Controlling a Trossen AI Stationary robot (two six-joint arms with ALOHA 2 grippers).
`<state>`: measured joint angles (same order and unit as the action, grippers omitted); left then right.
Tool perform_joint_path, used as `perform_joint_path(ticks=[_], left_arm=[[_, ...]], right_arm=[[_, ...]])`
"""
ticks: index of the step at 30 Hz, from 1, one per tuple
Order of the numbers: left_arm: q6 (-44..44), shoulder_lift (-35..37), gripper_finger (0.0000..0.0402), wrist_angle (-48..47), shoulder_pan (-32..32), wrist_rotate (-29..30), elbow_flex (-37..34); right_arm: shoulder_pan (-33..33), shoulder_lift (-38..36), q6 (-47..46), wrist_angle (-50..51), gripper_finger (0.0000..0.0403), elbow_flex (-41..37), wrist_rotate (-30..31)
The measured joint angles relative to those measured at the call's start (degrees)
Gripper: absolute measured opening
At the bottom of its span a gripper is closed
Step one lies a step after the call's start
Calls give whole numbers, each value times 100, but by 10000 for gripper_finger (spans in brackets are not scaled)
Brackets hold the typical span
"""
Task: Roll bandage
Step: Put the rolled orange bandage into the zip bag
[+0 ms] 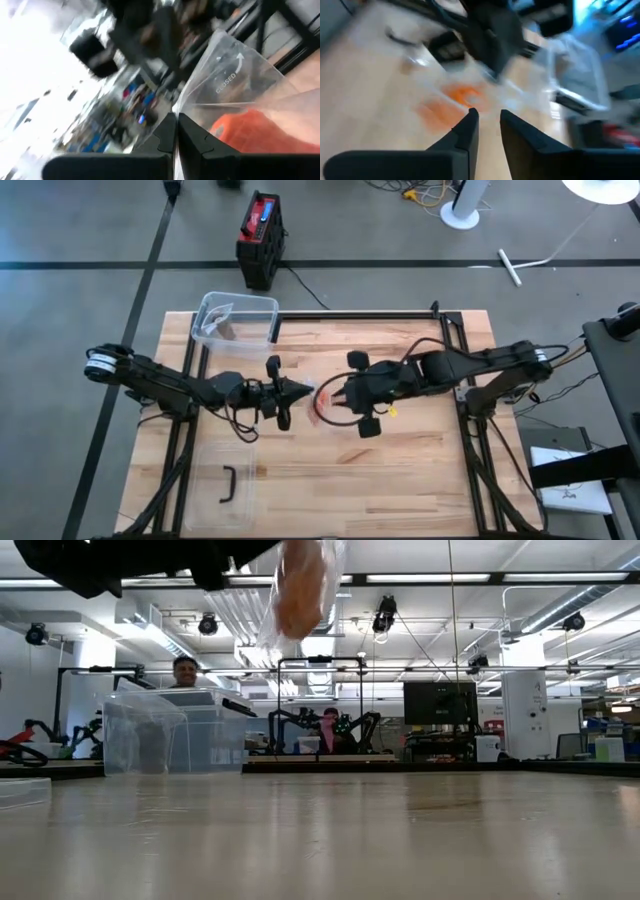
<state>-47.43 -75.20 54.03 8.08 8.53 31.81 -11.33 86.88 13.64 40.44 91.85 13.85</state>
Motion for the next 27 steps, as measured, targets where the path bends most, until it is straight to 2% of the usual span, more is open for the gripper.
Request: perform_joint_path(ticks=[3,7,9,14,16,18,22,27], left_arm=[[20,-2,0,-188,-10,385,-4],[101,-2,0,-231,0,591,-7],[178,-1,0,-278,1,973,-5],[214,15,0,-577,-5,2383,17],[234,15,0,-591,-9,2655,17],[235,20,0,-582,-7,2679,17],[237,20,0,-584,0,2680,17],[239,22,0,-589,-1,2660,19]], right_arm=[[0,13,-627,-100,68,-7,-515],[-4,295,-1126,-111,74,-20,-465],[0,397,-1381,-26,88,-31,-261],[81,419,-1940,264,145,-28,558],[153,419,-2309,299,172,-31,843],[234,418,-2540,289,198,-56,1030],[458,523,-2763,245,239,-124,1020],[657,632,-2584,64,256,-145,1014]])
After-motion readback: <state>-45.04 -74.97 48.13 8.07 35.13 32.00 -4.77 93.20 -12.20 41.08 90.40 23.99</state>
